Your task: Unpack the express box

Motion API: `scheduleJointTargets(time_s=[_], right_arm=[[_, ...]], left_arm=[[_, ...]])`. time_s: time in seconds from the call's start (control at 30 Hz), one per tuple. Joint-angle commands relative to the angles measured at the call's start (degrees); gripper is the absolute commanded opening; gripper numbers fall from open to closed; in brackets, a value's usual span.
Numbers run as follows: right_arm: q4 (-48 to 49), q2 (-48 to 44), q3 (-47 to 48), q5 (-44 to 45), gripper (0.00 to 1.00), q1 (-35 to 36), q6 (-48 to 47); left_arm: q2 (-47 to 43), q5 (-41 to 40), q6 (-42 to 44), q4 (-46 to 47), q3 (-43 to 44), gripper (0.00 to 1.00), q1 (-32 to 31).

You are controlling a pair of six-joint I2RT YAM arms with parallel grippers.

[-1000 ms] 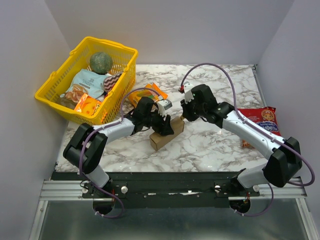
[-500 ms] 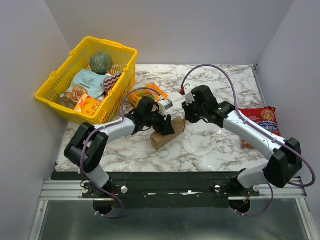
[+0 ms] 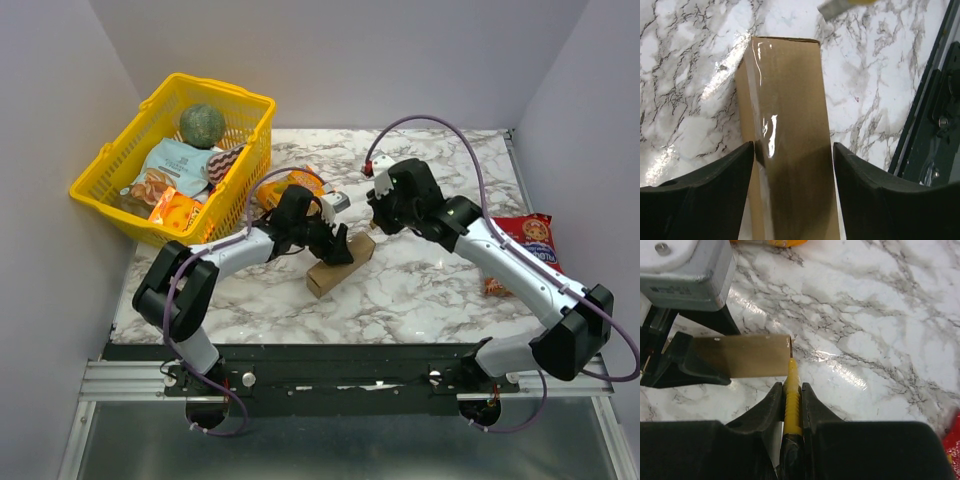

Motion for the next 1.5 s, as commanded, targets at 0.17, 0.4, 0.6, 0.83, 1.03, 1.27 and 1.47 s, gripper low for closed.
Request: scheduleJointTargets(time_s=[0.17,0.4,0.6,0.83,1.03,1.27,1.47], right_arm=[[0.58,-3.78,-0.13,6.87,0.0,-1.45,-4.33],[-1.19,-8.44,0.13,1.6,0.0,-2.43,-8.47],[-3.73,-11.95,3.2,-8.32,0.0,-1.73,-11.28],[-1.98,-13.9,1.19,-14.4,0.0,5.56,-17.79],[5.12,-11.62,-5.66,-7.41,0.0,13.99,-12.87],[13.13,-3.62,-4.53,-1.93,0.0,22.61,-9.18],[17.09,-1.15,-5.05,11.04,0.0,26.57,-9.79]], left_arm=[[-2.69,3.96,6.86,-9.86,9.73,0.79,1.41],[1.61,4.67,11.96,-20.58,12.72,0.79,3.43],[5.47,7.82,11.69,-20.41,12.28,0.77,5.45],[10.13,10.64,5.67,-17.79,10.61,0.74,8.88],[14.7,9.5,-7.53,-4.25,9.63,0.7,9.06],[21.38,8.62,-11.51,-2.83,19.12,0.68,8.88],[21.56,7.66,-11.68,-1.18,16.94,0.68,8.8]])
